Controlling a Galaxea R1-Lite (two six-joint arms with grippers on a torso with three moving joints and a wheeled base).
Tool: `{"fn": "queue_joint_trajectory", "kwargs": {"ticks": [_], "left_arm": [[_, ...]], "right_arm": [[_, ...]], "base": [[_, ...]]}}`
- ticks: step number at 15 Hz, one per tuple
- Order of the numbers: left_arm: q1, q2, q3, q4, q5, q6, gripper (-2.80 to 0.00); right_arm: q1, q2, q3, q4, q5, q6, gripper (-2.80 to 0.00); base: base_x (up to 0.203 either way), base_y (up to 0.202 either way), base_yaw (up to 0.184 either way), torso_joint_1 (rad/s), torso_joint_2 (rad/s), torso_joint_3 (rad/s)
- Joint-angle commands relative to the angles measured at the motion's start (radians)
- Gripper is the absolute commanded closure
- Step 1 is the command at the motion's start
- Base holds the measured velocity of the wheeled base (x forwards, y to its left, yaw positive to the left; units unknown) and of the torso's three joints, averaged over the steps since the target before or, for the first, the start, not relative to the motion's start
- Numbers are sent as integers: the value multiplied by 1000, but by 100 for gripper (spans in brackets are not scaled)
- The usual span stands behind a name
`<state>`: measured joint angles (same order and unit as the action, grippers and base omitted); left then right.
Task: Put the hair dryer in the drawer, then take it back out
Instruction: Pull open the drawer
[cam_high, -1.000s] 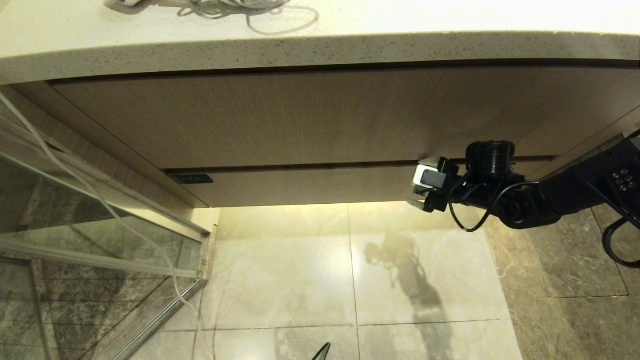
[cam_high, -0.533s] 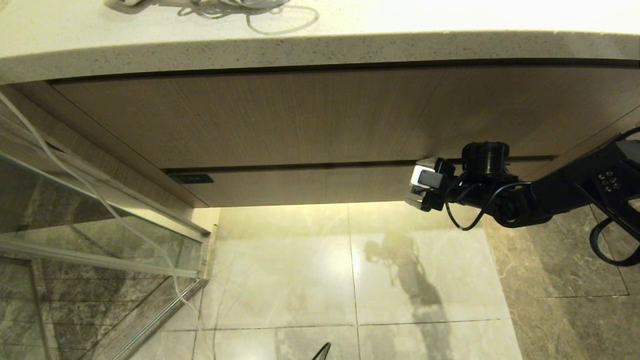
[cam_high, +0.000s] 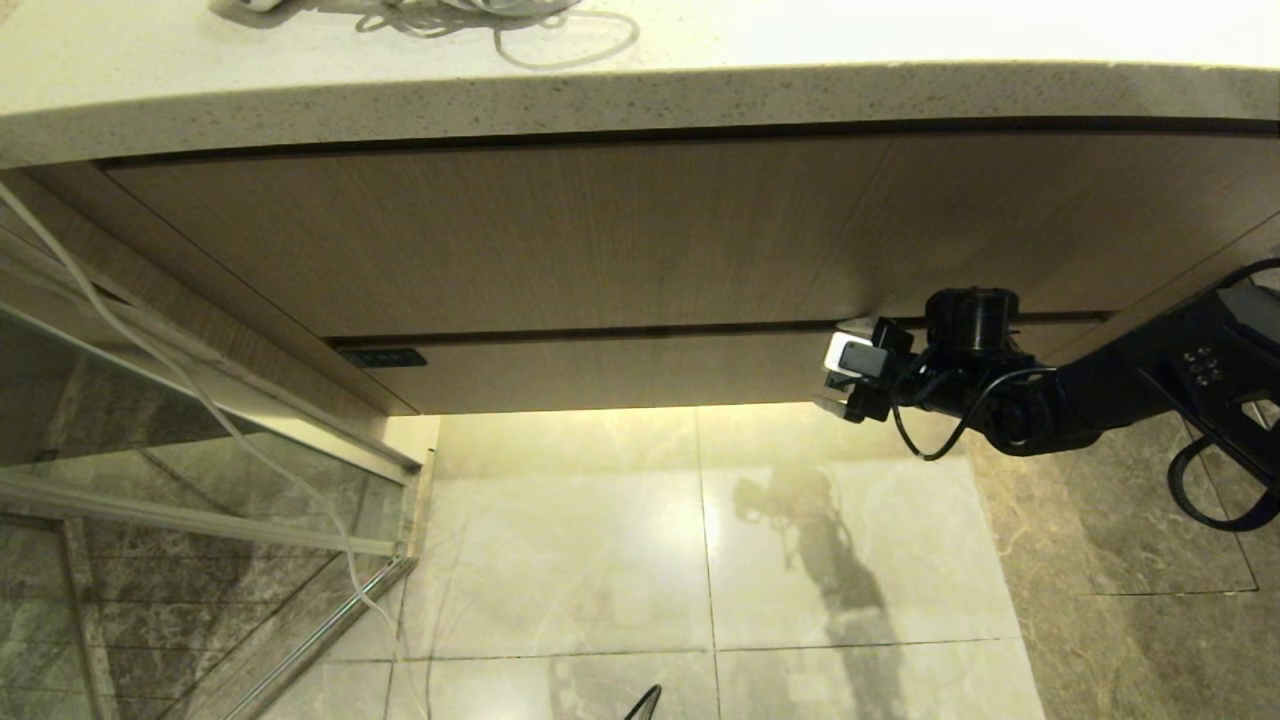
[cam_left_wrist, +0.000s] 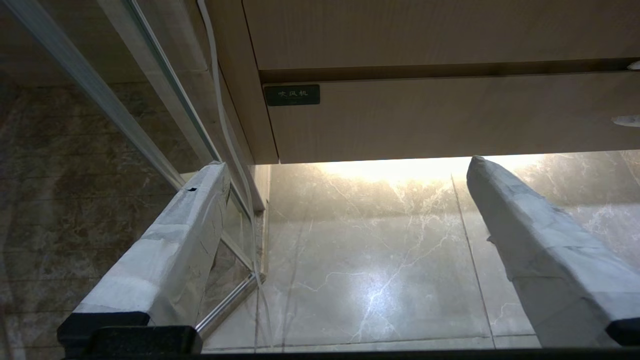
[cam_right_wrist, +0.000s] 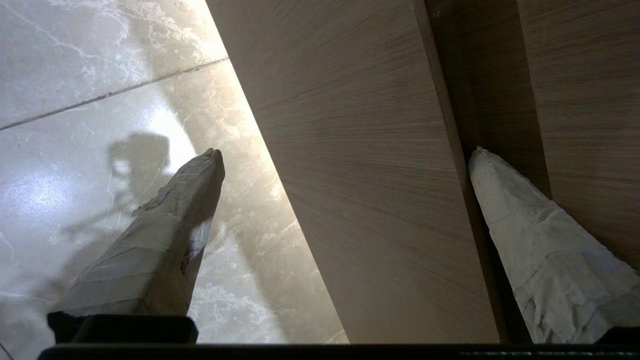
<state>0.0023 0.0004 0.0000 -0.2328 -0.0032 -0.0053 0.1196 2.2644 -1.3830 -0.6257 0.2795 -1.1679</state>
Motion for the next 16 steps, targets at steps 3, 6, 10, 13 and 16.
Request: {"fn": "queue_joint_trajectory", "kwargs": {"ticks": [3, 6, 10, 13, 16], "left_arm": [[1, 0, 40, -2, 0, -1, -280], [1, 0, 40, -2, 0, -1, -280], [1, 0, 40, -2, 0, -1, -280], [1, 0, 40, -2, 0, -1, -280], [1, 0, 40, -2, 0, -1, -280]], "right_arm": [[0, 16, 0, 1, 3, -7, -280], [0, 26, -1, 0, 3, -7, -280], [0, 44, -15, 9, 3, -10, -280], [0, 52, -1, 37, 4, -19, -280], [2, 53, 4, 74, 4, -27, -280]], "base": [[0, 0, 0, 0, 0, 0], [0, 0, 0, 0, 0, 0], [0, 0, 0, 0, 0, 0], [0, 0, 0, 0, 0, 0], [0, 0, 0, 0, 0, 0]]}}
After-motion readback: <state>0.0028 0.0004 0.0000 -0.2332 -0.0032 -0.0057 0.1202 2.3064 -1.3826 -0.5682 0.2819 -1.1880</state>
